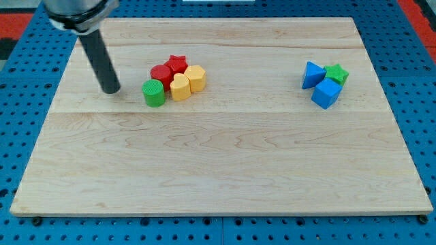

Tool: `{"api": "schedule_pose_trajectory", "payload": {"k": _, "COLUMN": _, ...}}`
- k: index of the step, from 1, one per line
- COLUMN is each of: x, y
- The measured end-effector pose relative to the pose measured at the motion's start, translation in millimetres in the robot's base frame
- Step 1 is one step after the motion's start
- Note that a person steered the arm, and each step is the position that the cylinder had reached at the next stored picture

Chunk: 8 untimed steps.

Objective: Push green circle towards group of blocks

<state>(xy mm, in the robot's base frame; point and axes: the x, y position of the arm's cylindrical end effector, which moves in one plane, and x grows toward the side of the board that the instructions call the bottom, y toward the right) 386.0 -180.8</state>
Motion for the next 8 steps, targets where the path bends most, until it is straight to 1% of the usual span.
{"api": "schedule_pose_trajectory", "payload": {"k": 1, "x": -14.3, "y": 3.0}}
{"api": "schedule_pose_trajectory", "payload": {"k": 3, "x": -3.2, "y": 44.9}}
{"api": "schedule_pose_trajectory", "payload": {"k": 4, "x": 35.4, "y": 60.0}}
{"api": "schedule_pose_trajectory", "payload": {"k": 5, "x": 54.1, "y": 69.3}}
{"api": "schedule_pose_trajectory", "payload": {"k": 6, "x": 58.7, "y": 86.1}}
{"api": "schedule_pose_trajectory", "payload": {"k": 7, "x": 75.8, "y": 150.6}}
{"api": "schedule_pose_trajectory", "payload": {"k": 8, "x": 75.9, "y": 226.0}}
